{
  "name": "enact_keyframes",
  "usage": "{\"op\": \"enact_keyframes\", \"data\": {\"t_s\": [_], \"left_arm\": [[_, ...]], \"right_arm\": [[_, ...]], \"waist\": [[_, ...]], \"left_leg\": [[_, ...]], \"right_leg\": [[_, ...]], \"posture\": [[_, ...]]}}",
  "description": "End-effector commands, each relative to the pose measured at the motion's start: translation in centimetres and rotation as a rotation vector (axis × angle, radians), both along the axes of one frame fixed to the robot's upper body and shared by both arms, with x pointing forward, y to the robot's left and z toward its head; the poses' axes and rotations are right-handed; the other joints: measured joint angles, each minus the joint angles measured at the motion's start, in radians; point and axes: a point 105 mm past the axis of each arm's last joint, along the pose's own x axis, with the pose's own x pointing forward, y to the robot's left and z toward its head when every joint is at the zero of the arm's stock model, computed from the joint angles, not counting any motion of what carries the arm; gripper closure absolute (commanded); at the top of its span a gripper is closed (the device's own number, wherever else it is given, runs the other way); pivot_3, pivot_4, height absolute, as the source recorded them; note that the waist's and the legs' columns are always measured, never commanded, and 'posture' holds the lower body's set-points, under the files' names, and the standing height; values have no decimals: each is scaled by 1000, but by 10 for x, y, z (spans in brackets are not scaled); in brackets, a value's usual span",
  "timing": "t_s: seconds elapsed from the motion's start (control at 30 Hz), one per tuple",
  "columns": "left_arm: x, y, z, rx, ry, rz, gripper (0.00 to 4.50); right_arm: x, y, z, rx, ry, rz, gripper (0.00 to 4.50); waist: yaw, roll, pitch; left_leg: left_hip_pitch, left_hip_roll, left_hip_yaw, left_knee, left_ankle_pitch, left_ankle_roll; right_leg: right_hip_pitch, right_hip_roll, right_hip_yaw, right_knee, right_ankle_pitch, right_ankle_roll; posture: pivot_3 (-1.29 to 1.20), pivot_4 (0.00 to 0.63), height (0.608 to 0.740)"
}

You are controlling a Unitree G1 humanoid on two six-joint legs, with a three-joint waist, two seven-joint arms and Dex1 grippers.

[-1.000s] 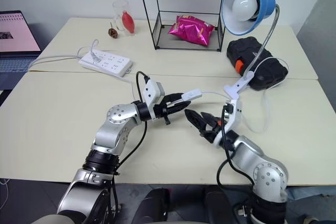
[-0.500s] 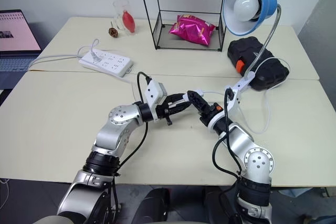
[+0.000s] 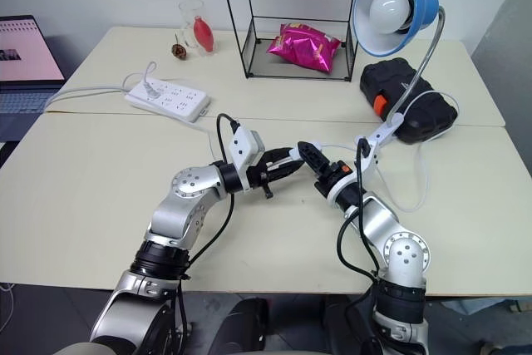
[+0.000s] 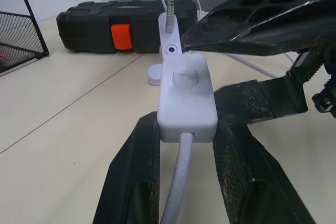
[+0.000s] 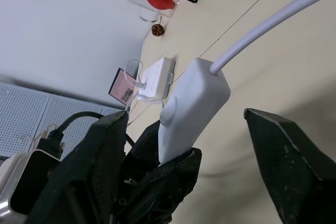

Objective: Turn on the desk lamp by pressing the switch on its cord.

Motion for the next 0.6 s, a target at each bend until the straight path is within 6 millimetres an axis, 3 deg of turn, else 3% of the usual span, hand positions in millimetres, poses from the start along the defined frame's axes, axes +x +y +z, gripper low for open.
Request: {"op": "enact_keyframes", "data": {"t_s": [0.03, 0.33, 0.6], "left_arm": [[-5, -4, 11, -21, -39, -22, 3426], [-6, -6, 13, -23, -39, -25, 3429], [-5, -6, 13, -23, -40, -25, 3435]], "right_arm": [[-2, 6, 12, 38, -37, 24, 1844], [-1, 9, 10, 21, -33, 37, 3850], [0, 8, 11, 27, -37, 32, 3896]], "waist": [[0, 0, 0], [-2, 0, 0], [-3, 0, 0]], "left_leg": [[0, 0, 0, 0, 0, 0], [0, 0, 0, 0, 0, 0], [0, 0, 0, -1, 0, 0]], "right_leg": [[0, 0, 0, 0, 0, 0], [0, 0, 0, 0, 0, 0], [0, 0, 0, -1, 0, 0]], "posture": [[0, 150, 740], [0, 150, 740], [0, 150, 740]]}}
